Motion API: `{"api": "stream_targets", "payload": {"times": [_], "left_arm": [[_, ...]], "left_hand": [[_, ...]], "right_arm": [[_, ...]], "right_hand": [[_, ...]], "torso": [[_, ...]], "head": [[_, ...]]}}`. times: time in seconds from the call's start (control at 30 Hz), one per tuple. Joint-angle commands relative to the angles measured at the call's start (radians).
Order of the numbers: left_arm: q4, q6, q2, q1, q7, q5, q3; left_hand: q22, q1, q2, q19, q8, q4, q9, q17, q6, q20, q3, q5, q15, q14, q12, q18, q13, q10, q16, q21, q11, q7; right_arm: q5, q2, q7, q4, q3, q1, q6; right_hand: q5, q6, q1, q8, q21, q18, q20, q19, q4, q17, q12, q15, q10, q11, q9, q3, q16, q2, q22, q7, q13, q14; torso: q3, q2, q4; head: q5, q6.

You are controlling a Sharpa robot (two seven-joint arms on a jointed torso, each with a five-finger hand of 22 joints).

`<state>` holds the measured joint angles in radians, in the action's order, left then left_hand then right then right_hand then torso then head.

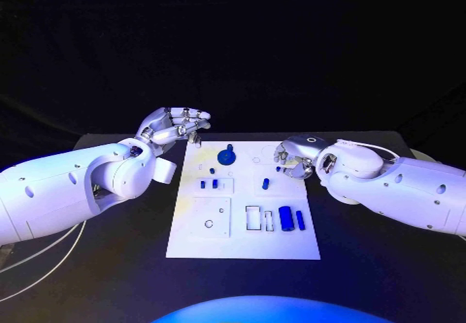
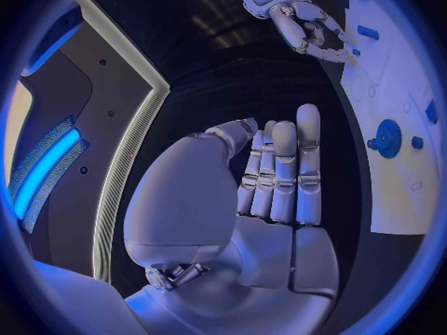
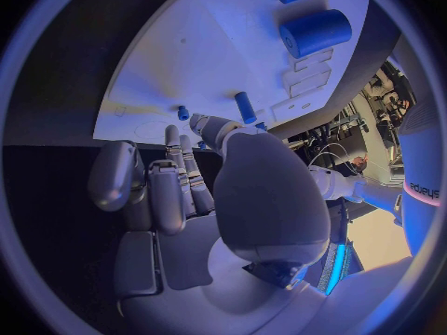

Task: Assemble the parts on the task board

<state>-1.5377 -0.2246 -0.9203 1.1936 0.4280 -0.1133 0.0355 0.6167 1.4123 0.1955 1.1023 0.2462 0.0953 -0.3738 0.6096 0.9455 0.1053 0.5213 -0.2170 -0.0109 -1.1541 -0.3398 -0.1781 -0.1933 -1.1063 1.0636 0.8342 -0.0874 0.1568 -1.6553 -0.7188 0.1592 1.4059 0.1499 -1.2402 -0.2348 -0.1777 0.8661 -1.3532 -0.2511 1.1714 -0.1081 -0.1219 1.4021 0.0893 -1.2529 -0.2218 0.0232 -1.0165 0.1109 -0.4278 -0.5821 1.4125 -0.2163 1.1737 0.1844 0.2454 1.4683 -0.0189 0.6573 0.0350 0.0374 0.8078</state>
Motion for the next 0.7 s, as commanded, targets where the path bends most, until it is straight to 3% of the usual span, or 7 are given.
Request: {"api": "stream_targets", "payload": {"times": [0.03,0.17,0.37,0.7], "left_arm": [[-0.008,0.017,0.001,0.0,0.025,0.027,-0.001],[-0.01,0.015,0.001,0.0,0.025,0.03,-0.001],[-0.014,0.013,0.0,0.0,0.024,0.032,-0.001],[-0.016,0.014,-0.001,0.001,0.021,0.033,-0.001]], "left_hand": [[-0.001,-0.004,-0.002,0.001,0.005,-0.001,-0.001,-0.001,0.008,-0.007,-0.005,-0.003,0.0,0.008,-0.006,-0.007,-0.001,0.002,-0.006,-0.006,0.003,-0.002],[-0.002,-0.003,-0.002,0.001,0.005,-0.002,-0.001,-0.002,0.008,-0.008,-0.005,-0.003,0.0,0.009,-0.008,-0.007,-0.002,0.003,-0.006,-0.007,0.003,-0.002],[-0.002,-0.003,-0.002,0.001,0.005,-0.002,-0.001,-0.002,0.008,-0.008,-0.005,-0.003,0.0,0.009,-0.008,-0.007,-0.002,0.003,-0.006,-0.007,0.003,-0.002],[-0.003,-0.003,-0.002,0.001,0.005,-0.003,-0.002,-0.002,0.008,-0.008,-0.006,-0.003,0.0,0.01,-0.009,-0.007,-0.003,0.004,-0.006,-0.008,0.003,-0.002]], "right_arm": [[-0.033,0.01,0.008,-0.009,0.0,0.006,0.019],[-0.035,0.022,0.007,-0.022,0.0,0.011,0.018],[-0.041,0.036,0.008,-0.043,0.0,0.018,0.016],[-0.048,0.057,0.009,-0.066,0.0,0.03,0.02]], "right_hand": [[0.005,-0.003,-0.002,0.004,0.008,0.012,-0.002,0.003,-0.007,0.0,0.004,0.006,0.001,0.007,0.001,0.001,0.0,-0.006,0.002,0.006,-0.002,0.034],[0.005,-0.002,-0.003,0.004,0.008,0.012,-0.003,0.003,-0.009,-0.001,0.005,0.006,0.001,0.007,0.001,0.0,0.0,-0.006,0.003,0.006,-0.003,0.035],[0.005,-0.001,-0.006,0.005,0.012,0.013,-0.003,0.005,-0.011,-0.001,0.007,0.006,-0.002,0.007,0.002,-0.004,0.001,-0.002,0.007,0.006,-0.007,0.035],[0.012,0.011,-0.01,0.003,0.02,0.014,-0.004,0.008,-0.016,-0.001,0.011,0.005,-0.009,0.006,0.001,-0.013,0.003,0.008,0.016,0.004,-0.014,0.035]], "torso": [[-0.0014,-0.001,0.0012],[-0.001,-0.001,0.0032],[-0.0016,0.0,0.0009],[-0.0013,-0.001,0.0021]], "head": [[0.004,0.001],[0.006,0.003],[0.004,-0.002],[0.005,0.01]]}}
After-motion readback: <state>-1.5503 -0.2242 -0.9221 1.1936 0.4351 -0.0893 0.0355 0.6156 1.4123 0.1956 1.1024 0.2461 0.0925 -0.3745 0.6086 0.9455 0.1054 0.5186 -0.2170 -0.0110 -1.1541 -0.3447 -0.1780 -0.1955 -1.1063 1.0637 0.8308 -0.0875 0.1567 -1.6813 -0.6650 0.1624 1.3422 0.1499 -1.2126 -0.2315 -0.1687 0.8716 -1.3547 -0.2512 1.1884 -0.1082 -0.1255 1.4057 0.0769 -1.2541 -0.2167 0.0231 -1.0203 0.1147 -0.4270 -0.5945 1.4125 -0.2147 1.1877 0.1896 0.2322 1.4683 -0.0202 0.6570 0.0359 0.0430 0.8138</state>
